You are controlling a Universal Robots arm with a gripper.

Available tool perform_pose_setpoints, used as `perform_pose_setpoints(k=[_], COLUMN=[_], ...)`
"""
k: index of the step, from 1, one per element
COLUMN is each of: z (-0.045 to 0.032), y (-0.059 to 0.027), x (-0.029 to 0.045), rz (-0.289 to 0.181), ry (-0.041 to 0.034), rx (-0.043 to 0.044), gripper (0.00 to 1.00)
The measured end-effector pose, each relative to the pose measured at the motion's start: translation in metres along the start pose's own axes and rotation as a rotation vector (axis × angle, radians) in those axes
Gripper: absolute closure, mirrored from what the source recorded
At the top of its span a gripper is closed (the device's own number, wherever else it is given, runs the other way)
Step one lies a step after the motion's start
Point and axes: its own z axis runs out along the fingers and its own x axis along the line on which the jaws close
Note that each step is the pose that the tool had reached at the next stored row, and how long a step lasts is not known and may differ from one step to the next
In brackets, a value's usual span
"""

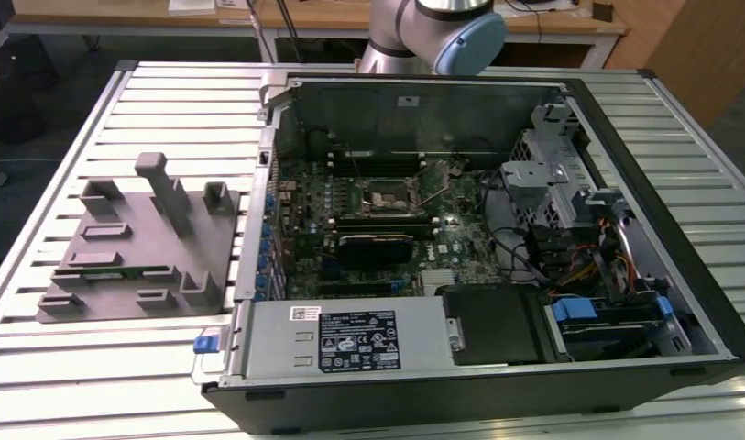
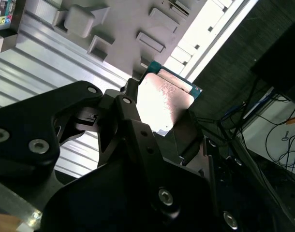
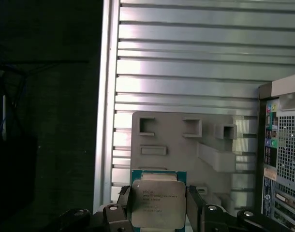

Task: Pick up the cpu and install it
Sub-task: 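Pick up the cpu and move it towards the insertion slot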

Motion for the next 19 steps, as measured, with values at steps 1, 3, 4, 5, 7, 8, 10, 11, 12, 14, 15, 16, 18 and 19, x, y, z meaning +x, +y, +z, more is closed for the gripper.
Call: perform_pose_setpoints(k=[1, 3, 4, 5, 7, 8, 10, 11, 12, 14, 15, 16, 18, 19], z=[-0.0017, -0.0052, -0.0072, -0.0091, -0.0112, -0.0112, -0.0112, -0.0113, -0.0115, -0.0113, -0.0113, -0.0113, -0.0113, -0.0113], y=[0.0002, 0.0006, 0.0008, 0.0009, 0.0010, 0.0011, 0.0011, 0.0011, 0.0012, 0.0010, 0.0010, 0.0009, 0.0009, 0.0009], x=[0.0000, 0.0001, 0.0001, 0.0001, 0.0001, 0.0001, 0.0001, 0.0000, -0.0005, -0.0026, -0.0041, -0.0052, -0.0074, -0.0083], rz=[0.000, 0.000, 0.000, 0.000, 0.000, 0.000, 0.000, 0.000, 0.000, 0.000, 0.000, 0.000, 0.000, 0.000], ry=[0.0001, -0.0001, -0.0001, -0.0002, -0.0003, -0.0004, -0.0003, -0.0002, 0.0001, -0.0002, -0.0002, -0.0001, -0.0002, -0.0002], rx=[0.0000, 0.0000, 0.0001, 0.0000, 0.0000, -0.0001, 0.0000, 0.0000, 0.0002, 0.0000, 0.0000, 0.0001, 0.0000, 0.0000], gripper=[0.46, 0.46, 0.46, 0.46, 0.46, 0.46, 0.46, 0.46, 0.46, 0.46, 0.46, 0.46, 0.46, 0.46])
